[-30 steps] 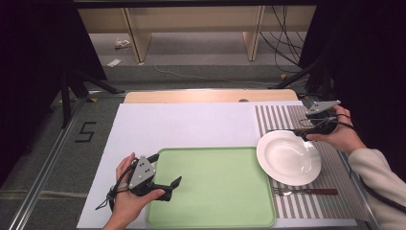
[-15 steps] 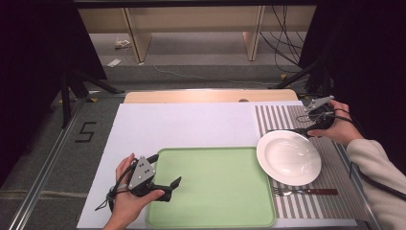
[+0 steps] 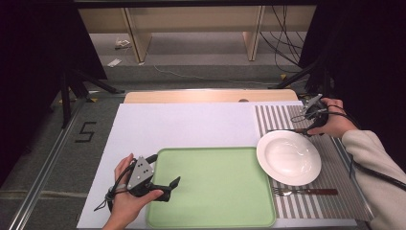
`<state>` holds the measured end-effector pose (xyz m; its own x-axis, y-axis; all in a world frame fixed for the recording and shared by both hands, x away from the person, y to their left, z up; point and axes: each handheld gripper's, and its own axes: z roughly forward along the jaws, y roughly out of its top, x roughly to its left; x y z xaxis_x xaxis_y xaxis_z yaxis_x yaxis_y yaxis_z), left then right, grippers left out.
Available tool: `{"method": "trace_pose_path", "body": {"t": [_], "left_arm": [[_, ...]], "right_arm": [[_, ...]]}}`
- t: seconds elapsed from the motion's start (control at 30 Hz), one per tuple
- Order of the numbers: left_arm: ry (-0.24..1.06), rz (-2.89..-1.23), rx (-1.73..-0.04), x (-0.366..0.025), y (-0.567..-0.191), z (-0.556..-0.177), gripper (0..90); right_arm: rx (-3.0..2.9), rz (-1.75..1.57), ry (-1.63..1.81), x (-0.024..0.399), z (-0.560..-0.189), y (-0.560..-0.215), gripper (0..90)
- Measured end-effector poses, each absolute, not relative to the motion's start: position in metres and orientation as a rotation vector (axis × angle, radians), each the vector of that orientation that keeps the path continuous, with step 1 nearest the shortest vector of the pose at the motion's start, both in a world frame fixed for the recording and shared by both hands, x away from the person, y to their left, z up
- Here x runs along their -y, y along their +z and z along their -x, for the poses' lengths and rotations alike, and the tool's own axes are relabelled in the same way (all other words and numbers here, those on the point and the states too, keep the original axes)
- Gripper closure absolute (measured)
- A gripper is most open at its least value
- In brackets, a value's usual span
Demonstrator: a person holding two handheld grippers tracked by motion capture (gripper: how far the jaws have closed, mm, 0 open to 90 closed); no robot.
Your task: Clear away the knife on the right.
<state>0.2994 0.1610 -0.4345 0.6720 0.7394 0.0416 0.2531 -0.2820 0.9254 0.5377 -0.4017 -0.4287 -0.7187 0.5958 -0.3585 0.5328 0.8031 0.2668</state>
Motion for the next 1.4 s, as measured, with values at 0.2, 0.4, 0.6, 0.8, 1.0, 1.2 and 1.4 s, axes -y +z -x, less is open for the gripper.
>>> {"method": "trace_pose_path", "body": {"t": [0.2, 0.4, 0.6, 0.8, 1.0, 1.2, 1.4], "left_arm": [[0.582, -1.845, -0.784, -0.161, -0.435, -0.299, 0.0], [0.582, -1.845, -0.785, -0.161, -0.435, -0.3, 0.0], [0.582, -1.843, -0.785, -0.161, -0.435, -0.299, 0.0], [0.58, -1.842, -0.785, -0.161, -0.435, -0.299, 0.0], [0.583, -1.842, -0.782, -0.162, -0.434, -0.3, 0.0], [0.581, -1.842, -0.782, -0.162, -0.435, -0.3, 0.0], [0.581, -1.84, -0.783, -0.162, -0.434, -0.299, 0.0]], "right_arm": [[-2.592, -0.791, 0.103, 0.398, -0.541, -0.435, 17.9], [-2.618, -0.716, 0.04, 0.393, -0.546, -0.439, 19.2], [-2.636, -0.661, -0.028, 0.387, -0.549, -0.443, 20.1], [-2.66, -0.63, -0.039, 0.383, -0.553, -0.445, 21.9], [-2.688, -0.607, -0.059, 0.382, -0.555, -0.447, 23.1], [-2.688, -0.579, -0.096, 0.381, -0.557, -0.448, 23.1], [-2.696, -0.581, -0.119, 0.381, -0.56, -0.45, 22.2]]}}
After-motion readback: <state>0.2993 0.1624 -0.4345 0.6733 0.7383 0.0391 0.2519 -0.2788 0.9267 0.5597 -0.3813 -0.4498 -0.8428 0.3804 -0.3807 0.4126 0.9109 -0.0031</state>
